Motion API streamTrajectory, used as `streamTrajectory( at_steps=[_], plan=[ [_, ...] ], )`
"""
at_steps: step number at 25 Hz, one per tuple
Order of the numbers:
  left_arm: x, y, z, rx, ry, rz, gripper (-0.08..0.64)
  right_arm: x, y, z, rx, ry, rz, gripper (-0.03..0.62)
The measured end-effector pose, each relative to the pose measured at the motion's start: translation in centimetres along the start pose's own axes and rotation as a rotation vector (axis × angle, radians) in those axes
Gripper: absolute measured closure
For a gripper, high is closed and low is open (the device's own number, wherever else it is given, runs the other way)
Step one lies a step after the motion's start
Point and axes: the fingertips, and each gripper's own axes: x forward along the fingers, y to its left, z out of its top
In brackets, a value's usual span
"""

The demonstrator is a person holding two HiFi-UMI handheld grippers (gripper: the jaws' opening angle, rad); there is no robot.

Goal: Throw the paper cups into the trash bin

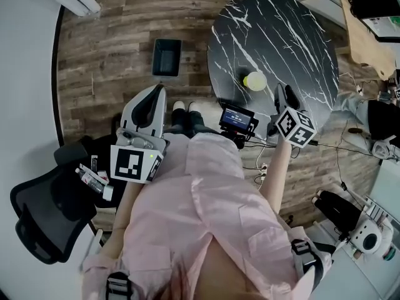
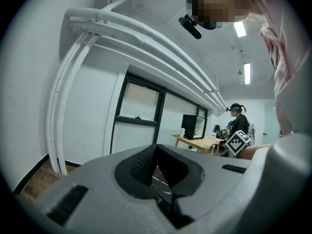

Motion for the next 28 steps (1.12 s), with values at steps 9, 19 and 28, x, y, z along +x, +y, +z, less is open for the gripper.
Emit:
streamTrajectory(
  at_steps=[9, 19, 28],
  plan=[
    [-0.1, 0.0, -0.5, 0.014, 0.016, 0.003, 0.545, 6.0, -0.8, -6.9, 0.078, 0.285, 0.045, 0.438],
    [-0.5, 0.4, -0.8, -0.017, 0.027, 0.033, 0.545, 8.2, -0.8, -9.3, 0.196, 0.384, 0.041, 0.431],
    [0.2, 0.3, -0.6, -0.042, 0.025, 0.037, 0.545, 9.6, -0.7, -11.9, 0.219, 0.483, 0.036, 0.456]
  ],
)
